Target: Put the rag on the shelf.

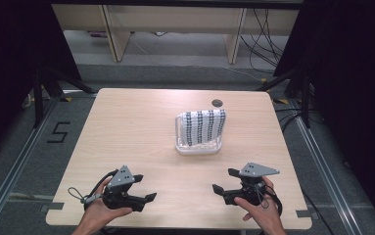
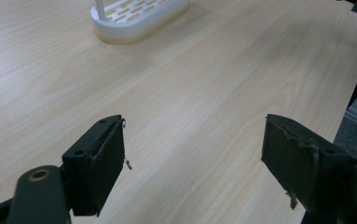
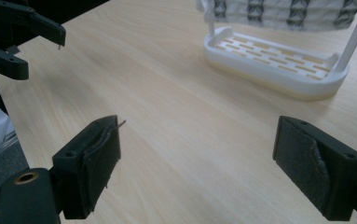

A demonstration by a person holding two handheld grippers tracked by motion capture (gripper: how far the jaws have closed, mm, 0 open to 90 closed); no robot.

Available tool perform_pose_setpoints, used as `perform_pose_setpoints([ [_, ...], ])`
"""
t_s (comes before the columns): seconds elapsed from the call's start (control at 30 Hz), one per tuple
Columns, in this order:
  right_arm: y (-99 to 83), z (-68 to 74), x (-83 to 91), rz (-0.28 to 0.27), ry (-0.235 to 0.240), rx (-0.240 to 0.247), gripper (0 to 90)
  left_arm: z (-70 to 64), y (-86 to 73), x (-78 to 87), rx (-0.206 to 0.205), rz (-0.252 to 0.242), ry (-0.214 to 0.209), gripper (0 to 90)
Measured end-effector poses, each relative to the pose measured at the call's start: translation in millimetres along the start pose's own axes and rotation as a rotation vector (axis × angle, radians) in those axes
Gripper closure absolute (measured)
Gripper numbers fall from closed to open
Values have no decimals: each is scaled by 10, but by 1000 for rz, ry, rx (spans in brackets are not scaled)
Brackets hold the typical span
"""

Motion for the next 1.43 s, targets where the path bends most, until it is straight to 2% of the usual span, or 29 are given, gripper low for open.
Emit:
perform_pose_setpoints([
  [0.03,-34,35,4,19,-7,-28,160,-11,-29,2,-4,6,-2,203],
  [0.07,-53,24,-15,18,-6,6,160,-17,-59,8,-15,17,5,203],
  [0.1,-83,58,-8,35,-24,-22,160,-26,-85,11,-29,23,10,203],
  [0.13,-93,32,-17,30,-28,31,160,-38,-111,17,-40,32,11,203],
  [0.17,-121,65,-20,46,-13,-3,160,-57,-130,9,-42,22,19,202],
  [0.2,-139,81,-20,51,-12,-6,161,-51,-151,22,-64,42,27,201],
  [0.23,-147,65,-33,38,-10,27,161,-76,-176,10,-50,33,17,201],
  [0.3,-198,87,-43,46,-6,27,162,-92,-215,19,-67,45,14,201],
  [0.37,-255,116,-49,74,1,17,162,-130,-239,2,-42,26,13,201],
  [0.4,-304,129,-45,88,-9,12,162,-121,-254,17,-63,47,11,201],
  [0.43,-304,129,-45,88,-9,12,162,-130,-262,19,-60,47,9,201],
  [0.5,-335,116,-51,94,-11,48,162,-119,-272,38,-65,47,14,201],
  [0.53,-352,137,-51,101,-12,39,162,-144,-271,38,-34,25,10,201],
  [0.6,-369,149,-48,107,-3,61,162,-134,-295,60,-31,37,16,201],
  [0.67,-373,148,-39,110,-10,51,162,-144,-300,50,-17,27,15,201],
  [0.7,-374,140,-37,106,-17,57,162,-132,-306,52,-43,34,21,201],
  [0.8,-378,119,-36,111,-18,59,163,-125,-318,50,-59,51,24,201],
  [0.83,-378,114,-35,114,-23,60,162,-134,-316,33,-40,34,22,201],
  [0.87,-379,111,-35,114,-24,61,163,-101,-324,47,-74,61,26,201],
  [0.9,-378,111,-35,114,-24,61,163,-110,-330,40,-50,55,29,201],
  [0.97,-378,114,-39,112,-22,61,163,-115,-329,33,-40,44,27,201],
  [1.07,-378,112,-40,112,-23,62,163,-105,-335,35,-57,57,29,201],
  [1.1,-377,115,-42,111,-17,63,163,-119,-339,31,-44,58,21,201],
  [1.17,-381,113,-38,113,-19,48,163,-106,-344,29,-67,71,29,201],
  [1.23,-380,105,-43,107,-17,44,163,-124,-344,19,-36,55,24,201],
  [1.27,-380,105,-39,112,-12,41,163,-94,-344,22,-57,58,29,201],
  [1.33,-376,90,-30,103,-34,51,163,-74,-348,32,-64,70,30,201],
  [1.4,-377,86,-28,110,-32,50,163,-70,-355,23,-43,58,26,201],
  [1.43,-377,86,-28,110,-32,50,163,-50,-357,32,-57,71,39,201],
])
Point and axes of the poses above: each handheld gripper's, and its own axes: x roughly backward along the jaws, y roughly out of its top, z roughly to its left, the point moved 4 cm from there along -x, roughly forward along the jaws, and after that the axes turned 2 degrees about y, right-handed, at the moved point
